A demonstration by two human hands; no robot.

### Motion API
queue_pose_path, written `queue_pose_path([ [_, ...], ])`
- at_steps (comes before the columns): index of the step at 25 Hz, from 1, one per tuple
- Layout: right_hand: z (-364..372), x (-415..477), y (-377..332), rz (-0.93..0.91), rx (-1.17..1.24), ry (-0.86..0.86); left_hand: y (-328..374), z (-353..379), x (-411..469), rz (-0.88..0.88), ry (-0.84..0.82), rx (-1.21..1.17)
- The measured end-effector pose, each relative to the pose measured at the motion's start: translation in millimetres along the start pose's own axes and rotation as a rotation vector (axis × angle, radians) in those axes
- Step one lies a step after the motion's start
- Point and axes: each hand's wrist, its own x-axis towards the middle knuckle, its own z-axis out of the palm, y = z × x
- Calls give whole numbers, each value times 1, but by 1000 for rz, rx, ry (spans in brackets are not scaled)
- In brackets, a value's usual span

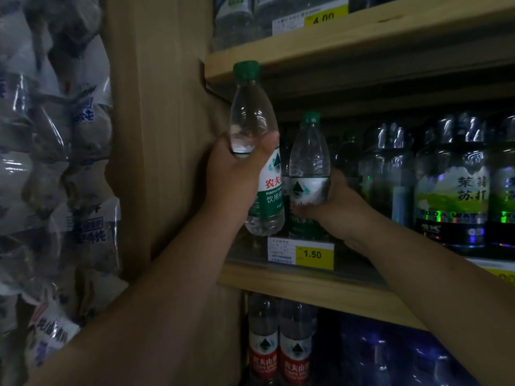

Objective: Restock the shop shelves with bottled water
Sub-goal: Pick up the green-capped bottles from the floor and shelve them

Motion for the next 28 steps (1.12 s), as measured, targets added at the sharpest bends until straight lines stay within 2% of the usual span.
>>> queue_pose_path([
  [7,1,0,-2,3,16,12,-31,9,4,-101,-47,129],
  [13,1,2,1,9,6,17,-41,1,8,-246,-161,87],
  [16,0,3,1,6,-25,10,-41,-1,2,-250,-211,338],
  [21,1,7,0,26,-128,10,-33,-8,-11,-113,-140,684],
  [25,2,10,-4,73,-206,-13,-27,-10,-6,-216,-238,594],
  [28,5,17,-5,126,-275,-11,-38,-13,2,-207,-235,609],
])
